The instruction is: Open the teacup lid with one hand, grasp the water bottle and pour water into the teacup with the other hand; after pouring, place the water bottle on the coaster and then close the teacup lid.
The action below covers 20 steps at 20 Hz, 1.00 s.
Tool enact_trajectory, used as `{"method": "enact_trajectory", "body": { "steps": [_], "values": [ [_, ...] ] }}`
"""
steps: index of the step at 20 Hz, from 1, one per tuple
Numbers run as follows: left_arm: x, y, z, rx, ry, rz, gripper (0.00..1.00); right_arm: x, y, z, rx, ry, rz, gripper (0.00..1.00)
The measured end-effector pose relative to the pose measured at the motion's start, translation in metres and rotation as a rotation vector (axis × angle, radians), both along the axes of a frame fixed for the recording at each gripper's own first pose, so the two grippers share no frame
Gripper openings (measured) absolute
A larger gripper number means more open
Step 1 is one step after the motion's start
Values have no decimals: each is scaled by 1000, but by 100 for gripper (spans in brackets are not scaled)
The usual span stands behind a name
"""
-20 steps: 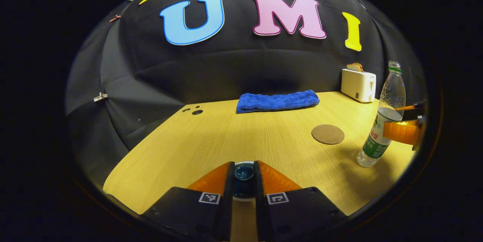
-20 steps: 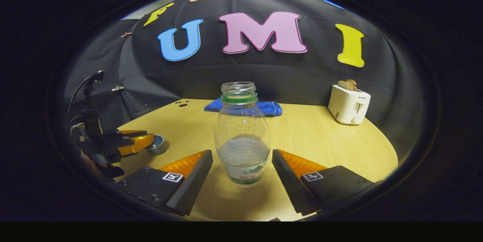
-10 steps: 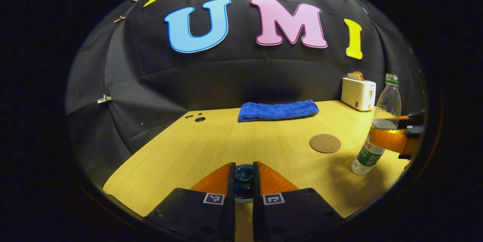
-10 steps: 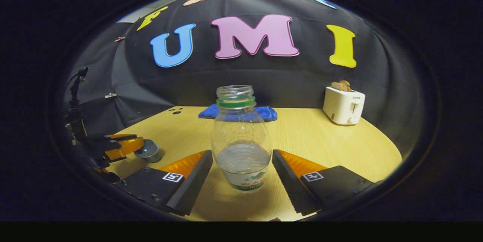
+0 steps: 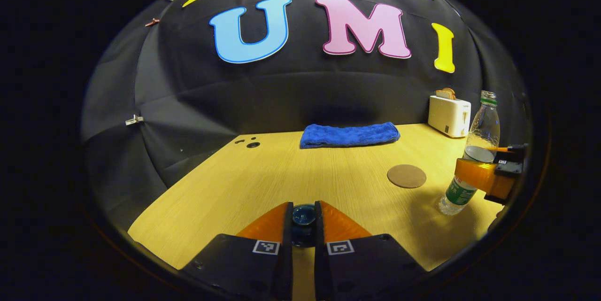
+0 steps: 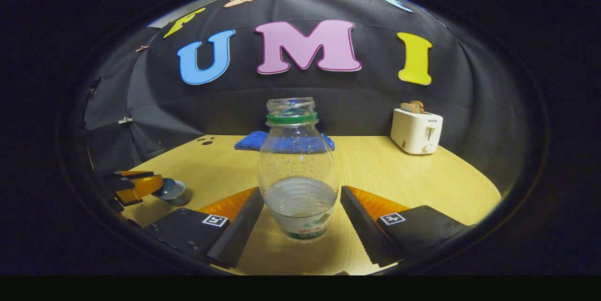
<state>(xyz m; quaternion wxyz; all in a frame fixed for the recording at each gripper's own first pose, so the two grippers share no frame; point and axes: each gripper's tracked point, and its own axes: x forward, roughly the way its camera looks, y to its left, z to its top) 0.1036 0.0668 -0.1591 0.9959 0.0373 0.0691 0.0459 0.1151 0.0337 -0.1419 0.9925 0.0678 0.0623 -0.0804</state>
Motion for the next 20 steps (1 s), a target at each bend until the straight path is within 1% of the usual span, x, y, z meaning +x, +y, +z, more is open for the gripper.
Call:
{"method": "enact_trajectory", "body": {
  "steps": [1, 2, 3, 4, 5, 6, 7, 8, 9, 10, 11, 12, 13, 14, 15, 16, 19, 20],
  "values": [
    [0, 2, 0, -1, 3, 3, 22, 3, -1, 1, 1, -4, -6, 100],
    [0, 3, -2, 0, 5, 4, 19, 6, -2, 2, -2, -12, -9, 100],
    [1, 4, -2, 1, 5, 4, 22, 8, 1, 3, -10, -19, -6, 100],
    [1, 4, -3, 0, 6, 3, 19, 10, 1, 2, -22, -21, -4, 100],
    [1, 6, -4, -1, 8, 2, 19, 12, 1, 1, -32, -24, -3, 95],
    [2, 7, -5, -2, 7, 2, 22, 14, 2, 2, -37, -33, -1, 84],
    [3, 8, -5, -4, 7, 3, 19, 17, 3, 4, -41, -42, 8, 81],
    [3, 10, -7, -6, 9, 5, 22, 17, 5, 4, -44, -42, 16, 81],
    [3, 12, -8, -9, 11, 7, 22, 18, 5, 3, -47, -37, 21, 80],
    [3, 15, -9, -13, 11, 12, 19, 18, 6, 3, -53, -25, 28, 75],
    [3, 17, -8, -20, 8, 16, 22, 20, 7, 4, -68, -15, 39, 78],
    [3, 19, -9, -27, 7, 21, 22, 22, 8, 3, -89, -1, 50, 76],
    [2, 23, -9, -32, 7, 30, 22, 21, 9, 8, -112, 0, 60, 75],
    [0, 28, -9, -39, 4, 39, 22, 24, 10, 12, -134, 2, 75, 67],
    [-1, 32, -7, -44, 0, 49, 19, 26, 12, 15, -164, 8, 86, 72],
    [-3, 36, -6, -50, -5, 58, 22, 30, 13, 21, -208, 10, 97, 72],
    [-8, 49, -1, -64, -26, 81, 22, 43, 17, 36, -381, -3, 128, 72],
    [-9, 53, 0, -70, -33, 87, 19, 48, 20, 39, -430, -6, 143, 72]
  ]
}}
